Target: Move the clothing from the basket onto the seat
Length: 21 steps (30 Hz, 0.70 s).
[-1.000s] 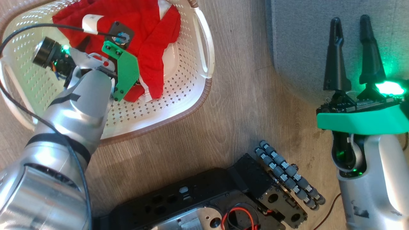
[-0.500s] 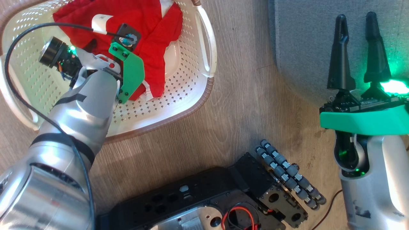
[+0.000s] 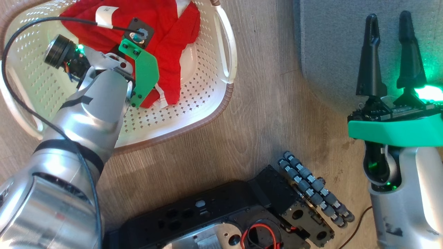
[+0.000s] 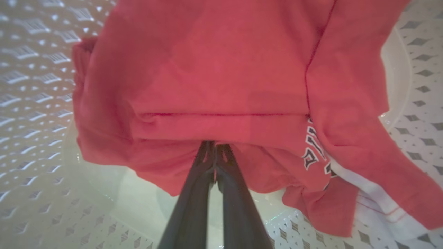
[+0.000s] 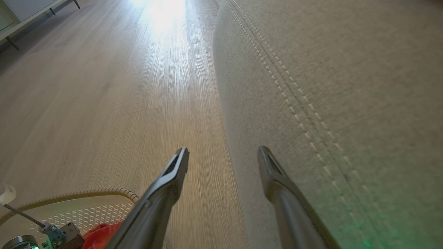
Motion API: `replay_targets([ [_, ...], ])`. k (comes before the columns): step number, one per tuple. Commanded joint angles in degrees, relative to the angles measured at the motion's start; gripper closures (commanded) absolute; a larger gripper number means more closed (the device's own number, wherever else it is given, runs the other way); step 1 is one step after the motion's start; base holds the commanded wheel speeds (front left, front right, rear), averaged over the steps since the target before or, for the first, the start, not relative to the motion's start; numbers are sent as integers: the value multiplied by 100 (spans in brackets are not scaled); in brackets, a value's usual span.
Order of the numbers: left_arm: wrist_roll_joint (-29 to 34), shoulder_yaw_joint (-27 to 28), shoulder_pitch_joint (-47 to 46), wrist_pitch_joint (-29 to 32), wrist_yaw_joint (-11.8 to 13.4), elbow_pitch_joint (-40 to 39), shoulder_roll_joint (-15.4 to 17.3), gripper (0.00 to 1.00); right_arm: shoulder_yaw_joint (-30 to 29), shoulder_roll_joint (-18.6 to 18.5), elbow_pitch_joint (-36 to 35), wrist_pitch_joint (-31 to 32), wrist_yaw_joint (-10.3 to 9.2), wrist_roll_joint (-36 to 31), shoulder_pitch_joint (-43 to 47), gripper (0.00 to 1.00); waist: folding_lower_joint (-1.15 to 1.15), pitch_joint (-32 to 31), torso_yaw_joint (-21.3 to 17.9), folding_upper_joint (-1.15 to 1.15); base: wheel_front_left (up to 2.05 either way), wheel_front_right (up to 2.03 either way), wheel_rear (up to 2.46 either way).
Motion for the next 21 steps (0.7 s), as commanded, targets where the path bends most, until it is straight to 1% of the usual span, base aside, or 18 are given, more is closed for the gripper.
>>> replay_targets([
  [1, -41, 23, 35, -80, 30, -65, -17, 100, 228, 28, -12, 16, 56, 14, 113, 0, 0, -4, 5, 0, 0, 0, 0],
  [12, -184, 6, 101, -426, 44, -65, -8, 100, 137, 28, 204, 16, 56, -96, -281, 0, 0, -203, 7, 0, 0, 0, 0],
  [21, -499, 212, 213, -985, 80, -65, -11, 100, 103, 28, 495, 16, 56, -145, -597, 0, 0, -534, -16, 0, 0, 0, 0],
])
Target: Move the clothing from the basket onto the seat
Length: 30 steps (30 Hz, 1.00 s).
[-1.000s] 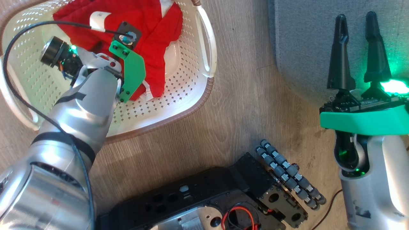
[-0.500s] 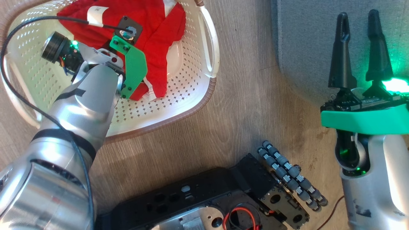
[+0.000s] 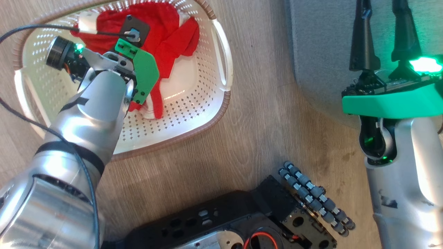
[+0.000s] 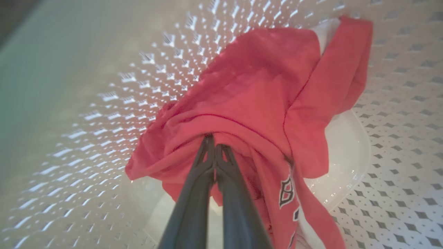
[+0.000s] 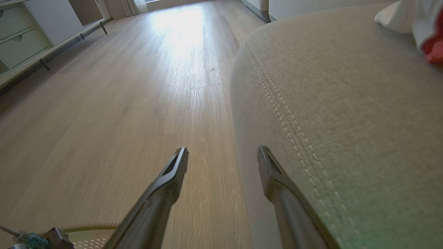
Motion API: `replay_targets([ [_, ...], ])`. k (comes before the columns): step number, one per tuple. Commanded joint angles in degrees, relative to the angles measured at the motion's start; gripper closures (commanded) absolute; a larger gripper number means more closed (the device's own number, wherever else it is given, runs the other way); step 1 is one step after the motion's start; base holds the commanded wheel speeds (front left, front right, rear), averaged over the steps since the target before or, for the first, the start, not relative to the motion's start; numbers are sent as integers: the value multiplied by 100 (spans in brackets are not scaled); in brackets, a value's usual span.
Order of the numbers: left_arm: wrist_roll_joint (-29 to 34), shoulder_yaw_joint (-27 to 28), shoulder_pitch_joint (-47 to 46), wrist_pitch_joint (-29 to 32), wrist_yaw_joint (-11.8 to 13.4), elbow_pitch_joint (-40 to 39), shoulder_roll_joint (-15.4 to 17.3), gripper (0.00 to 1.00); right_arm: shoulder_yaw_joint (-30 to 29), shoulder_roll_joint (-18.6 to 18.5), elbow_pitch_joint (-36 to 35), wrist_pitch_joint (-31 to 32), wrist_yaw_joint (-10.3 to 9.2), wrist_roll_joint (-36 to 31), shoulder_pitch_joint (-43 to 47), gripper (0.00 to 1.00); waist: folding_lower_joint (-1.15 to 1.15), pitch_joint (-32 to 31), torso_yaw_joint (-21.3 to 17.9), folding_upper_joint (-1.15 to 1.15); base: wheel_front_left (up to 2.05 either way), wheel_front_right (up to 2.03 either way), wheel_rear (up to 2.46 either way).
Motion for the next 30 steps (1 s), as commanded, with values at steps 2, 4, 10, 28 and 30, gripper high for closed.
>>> replay_targets([
  [2, -63, 88, 255, -163, 37, -67, -4, 100, 62, 23, -41, 12, 41, -40, 144, 0, -1, -208, 27, 0, 0, 0, 0],
  [4, -148, 118, 409, -339, 24, -67, -11, 100, 25, 23, 67, 12, 41, -70, 159, 0, -1, -455, 100, 0, 0, 0, 0],
  [10, -559, 209, 952, -858, -95, -260, -22, 100, -10, 23, 354, 12, 41, -323, 291, 0, -1, -1267, 340, 0, 0, 0, 0],
  [28, -723, 789, 2656, -1258, 101, -2597, 47, 100, -298, -42, 1066, 12, 41, -640, 1092, 0, -1, -3840, 921, 0, 0, 0, 0],
  [30, -618, 1025, 2922, -1259, 110, -2995, 78, 100, -297, -35, 1133, 12, 41, -654, 1199, 0, -1, -4094, 961, 0, 0, 0, 0],
])
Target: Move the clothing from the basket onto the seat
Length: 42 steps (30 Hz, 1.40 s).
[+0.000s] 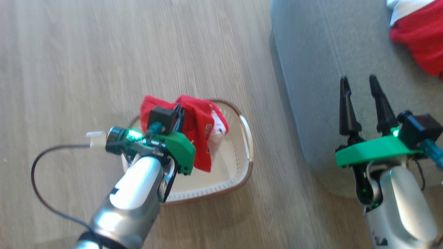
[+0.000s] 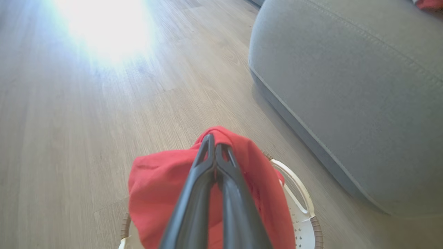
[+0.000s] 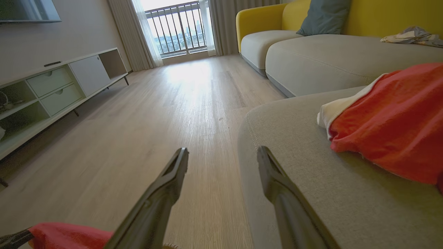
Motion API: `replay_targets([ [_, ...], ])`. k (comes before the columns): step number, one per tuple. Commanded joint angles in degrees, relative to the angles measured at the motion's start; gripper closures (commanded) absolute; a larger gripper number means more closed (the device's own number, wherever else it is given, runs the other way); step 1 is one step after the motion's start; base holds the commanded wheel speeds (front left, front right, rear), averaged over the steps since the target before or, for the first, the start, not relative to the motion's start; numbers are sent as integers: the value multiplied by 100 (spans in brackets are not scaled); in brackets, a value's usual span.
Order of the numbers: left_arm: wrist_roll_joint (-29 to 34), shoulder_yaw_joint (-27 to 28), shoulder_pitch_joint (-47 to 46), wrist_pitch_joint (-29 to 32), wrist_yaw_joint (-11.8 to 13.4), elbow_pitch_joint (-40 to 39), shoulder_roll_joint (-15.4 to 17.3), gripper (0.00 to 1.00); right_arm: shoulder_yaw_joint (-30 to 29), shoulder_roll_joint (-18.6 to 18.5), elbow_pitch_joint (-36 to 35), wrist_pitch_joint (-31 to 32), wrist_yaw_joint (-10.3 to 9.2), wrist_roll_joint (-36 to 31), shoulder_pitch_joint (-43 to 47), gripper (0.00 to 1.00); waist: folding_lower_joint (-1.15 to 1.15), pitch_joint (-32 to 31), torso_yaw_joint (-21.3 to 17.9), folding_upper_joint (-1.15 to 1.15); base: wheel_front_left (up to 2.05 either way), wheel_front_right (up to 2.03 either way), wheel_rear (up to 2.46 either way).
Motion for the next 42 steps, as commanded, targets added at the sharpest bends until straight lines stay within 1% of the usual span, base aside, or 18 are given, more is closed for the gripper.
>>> replay_targets([
  [1, 125, 346, 177, -72, 5, -461, 140, 100, 103, -19, -97, 2, 41, -63, 125, 0, 1, -695, 215, -1, 0, 0, 0],
  [11, 707, 1533, 1296, -73, -175, -2519, 124, 100, 147, 13, 84, 2, 41, -196, 601, 0, 1, -1628, 386, -1, 0, 0, 0],
  [12, 707, 1533, 1296, -73, -175, -2519, 124, 100, 147, 13, 84, 2, 41, -196, 601, 0, 1, -1628, 386, -1, 0, 0, 0],
  [16, 934, 1938, 1664, -73, -315, -3331, 92, 100, 216, 22, 88, 2, 41, -215, 757, 0, 1, -1878, 407, -1, 0, 0, 0],
  [20, 1244, 2265, 1858, -73, -345, -4122, 67, 100, 263, 27, 53, 2, 41, -227, 821, 0, 1, -1971, 398, -1, 0, 0, 0],
  [23, 1347, 2449, 1934, -73, -405, -4672, 49, 100, 271, 30, 35, 2, 41, -216, 839, 0, 1, -1998, 378, -1, 0, 0, 0],
  [26, 1464, 2570, 1973, -73, -403, -5105, 38, 100, 285, 32, 16, 2, 41, -199, 869, 0, 1, -2007, 374, -1, 0, 0, 0],
  [29, 1483, 2546, 1993, -73, -441, -5429, 33, 100, 315, 33, 0, 2, 41, -170, 914, 0, 1, -2009, 375, -1, 0, 0, 0],
  [32, 1461, 2361, 1994, -73, -574, -5614, 31, 100, 328, 34, 1, 2, 41, -142, 946, 0, 1, -2003, 395, -1, 0, 0, 0],
  [38, 1373, 1858, 2026, -73, -928, -5832, 30, 100, 336, 35, -5, 2, 41, -75, 973, 0, 1, -1992, 471, -1, 0, 0, 0],
  [42, 1409, 1488, 2144, -73, -1217, -5827, 30, 100, 328, 35, -15, 2, 41, -60, 964, 0, 1, -1971, 501, -1, 0, 0, 0],
])
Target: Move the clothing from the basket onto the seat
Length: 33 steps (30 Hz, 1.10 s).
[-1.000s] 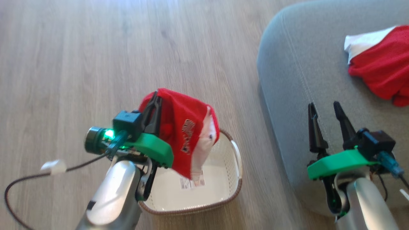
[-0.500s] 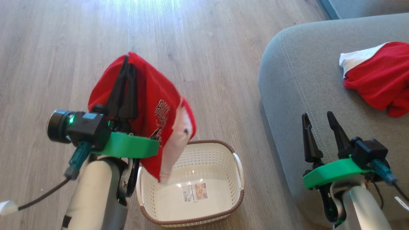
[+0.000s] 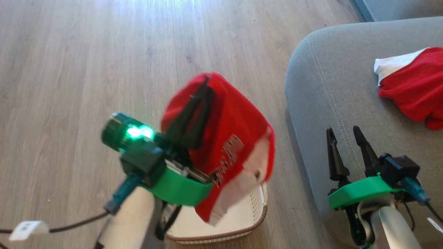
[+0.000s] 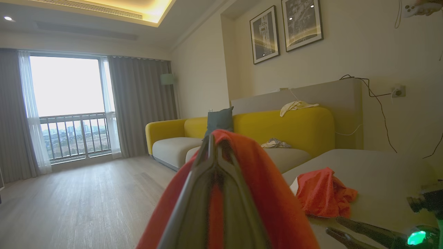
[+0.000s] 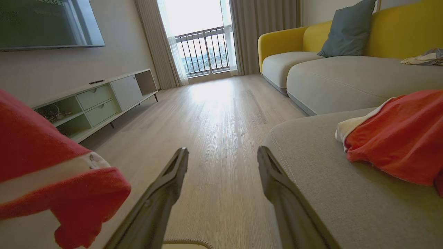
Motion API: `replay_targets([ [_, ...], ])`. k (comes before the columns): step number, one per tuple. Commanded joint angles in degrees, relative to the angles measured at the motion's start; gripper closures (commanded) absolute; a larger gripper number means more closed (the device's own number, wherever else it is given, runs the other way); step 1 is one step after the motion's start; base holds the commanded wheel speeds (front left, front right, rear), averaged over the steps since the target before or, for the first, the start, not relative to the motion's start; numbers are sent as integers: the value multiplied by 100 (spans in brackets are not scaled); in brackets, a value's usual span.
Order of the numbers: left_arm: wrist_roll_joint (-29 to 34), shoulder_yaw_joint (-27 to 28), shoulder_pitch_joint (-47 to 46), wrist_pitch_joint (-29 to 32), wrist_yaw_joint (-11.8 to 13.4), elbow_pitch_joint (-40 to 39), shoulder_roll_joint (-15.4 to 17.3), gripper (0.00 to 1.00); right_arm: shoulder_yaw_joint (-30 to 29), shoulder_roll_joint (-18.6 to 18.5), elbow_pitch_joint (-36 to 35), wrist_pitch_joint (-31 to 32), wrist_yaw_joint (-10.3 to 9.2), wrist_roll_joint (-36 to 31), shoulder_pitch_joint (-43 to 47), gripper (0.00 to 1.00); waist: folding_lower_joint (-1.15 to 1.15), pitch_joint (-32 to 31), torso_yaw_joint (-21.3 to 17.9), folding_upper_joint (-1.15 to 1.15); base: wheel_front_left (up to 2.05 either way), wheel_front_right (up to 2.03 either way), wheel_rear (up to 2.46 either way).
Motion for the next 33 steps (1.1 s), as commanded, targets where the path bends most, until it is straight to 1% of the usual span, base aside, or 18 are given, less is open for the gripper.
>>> replay_targets([
  [1, 39, 110, -45, -28, -39, -164, 40, 100, 133, 23, -217, -13, 41, 34, -134, 0, 1, 6, 11, 0, 0, 0, 0],
  [6, 26, -235, 5, -28, -137, -42, 40, 100, 145, 23, -222, -13, 41, 63, -121, 0, 1, 26, 40, 0, 0, 0, 0],
  [12, -36, -330, -26, -28, -100, 18, 39, 100, 133, 23, -223, -13, 41, 67, -132, 0, 1, 35, 37, 0, 0, 0, 0],
  [26, 47, -155, -63, -28, -109, 33, 39, 100, 44, 23, -251, -13, 41, 53, -198, 0, 1, 19, -40, 0, 0, 0, 0],
  [29, 43, -99, -66, -28, -118, 33, 39, 100, 111, 23, -287, -13, 41, 140, -225, 0, 1, 13, -46, 0, 0, 0, 0],
  [33, 51, -53, -63, -28, -129, 36, 39, 100, 361, 4, -362, -13, 41, 243, -248, 0, 1, 4, -63, 0, 0, 0, 0],
])
